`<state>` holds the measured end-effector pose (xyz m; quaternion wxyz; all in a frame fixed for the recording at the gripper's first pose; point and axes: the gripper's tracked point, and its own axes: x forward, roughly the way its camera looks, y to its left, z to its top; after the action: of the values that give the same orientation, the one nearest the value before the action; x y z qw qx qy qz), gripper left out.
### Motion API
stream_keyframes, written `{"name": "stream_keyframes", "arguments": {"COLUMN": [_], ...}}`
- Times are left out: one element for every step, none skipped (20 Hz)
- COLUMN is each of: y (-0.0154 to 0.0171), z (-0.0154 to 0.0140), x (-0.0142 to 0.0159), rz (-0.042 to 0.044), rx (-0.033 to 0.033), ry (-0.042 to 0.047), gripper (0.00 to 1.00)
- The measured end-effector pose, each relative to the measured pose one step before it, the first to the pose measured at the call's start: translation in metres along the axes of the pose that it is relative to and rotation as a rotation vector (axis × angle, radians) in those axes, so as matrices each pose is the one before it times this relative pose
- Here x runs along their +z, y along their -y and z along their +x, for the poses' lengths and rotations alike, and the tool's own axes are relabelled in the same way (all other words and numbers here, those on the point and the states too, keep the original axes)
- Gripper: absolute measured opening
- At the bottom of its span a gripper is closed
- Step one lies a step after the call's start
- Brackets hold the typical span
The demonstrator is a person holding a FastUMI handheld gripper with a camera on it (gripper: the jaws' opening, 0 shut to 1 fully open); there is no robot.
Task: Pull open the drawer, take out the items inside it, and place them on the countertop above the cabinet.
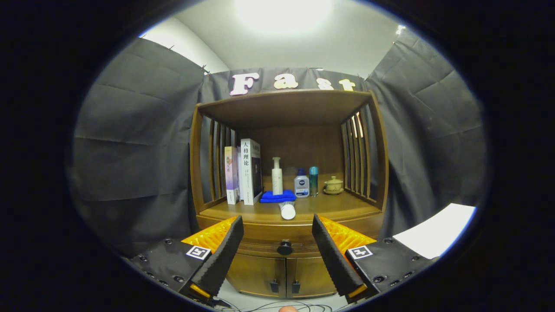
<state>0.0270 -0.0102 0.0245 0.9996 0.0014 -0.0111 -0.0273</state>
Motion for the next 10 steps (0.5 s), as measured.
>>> {"name": "stream_keyframes", "arguments": {"y": [-0.00304, -0.00292, -0.00330, -0.00162, -0.00045, 0.00095, -0.00015, -0.00090, -0.00115, -0.00115], "z": [-0.00639, -0.00540, -0.00454, -0.00377, -0.00421, -0.00129, -0.00073, -0.00085, -0.00006, -0.00069], "x": [0.00303, 0.00403, 0.00460, 0.00413, 0.00711, 0.00363, 0.00051, 0.00106, 0.00060, 0.00273], "rz": [0.00619, 0.01178, 0.01233, 0.00805, 0.00007, -0.00354, -0.00146, 0.00530, 0.00757, 0.00473], "rx": [0.00775, 0.01373, 0.01376, 0.01093, 0.00362, 0.00017, 0.00331, 0.00388, 0.00428, 0.00497], "ry": [0.00183, 0.00355, 0.00415, 0.00393, 0.00722, 0.00334, -0.00052, -0.00184, 0.00300, 0.00673], "gripper": [0.99, 0.99, 0.99, 0.99, 0.99, 0.99, 0.99, 0.99, 0.99, 0.99]}}
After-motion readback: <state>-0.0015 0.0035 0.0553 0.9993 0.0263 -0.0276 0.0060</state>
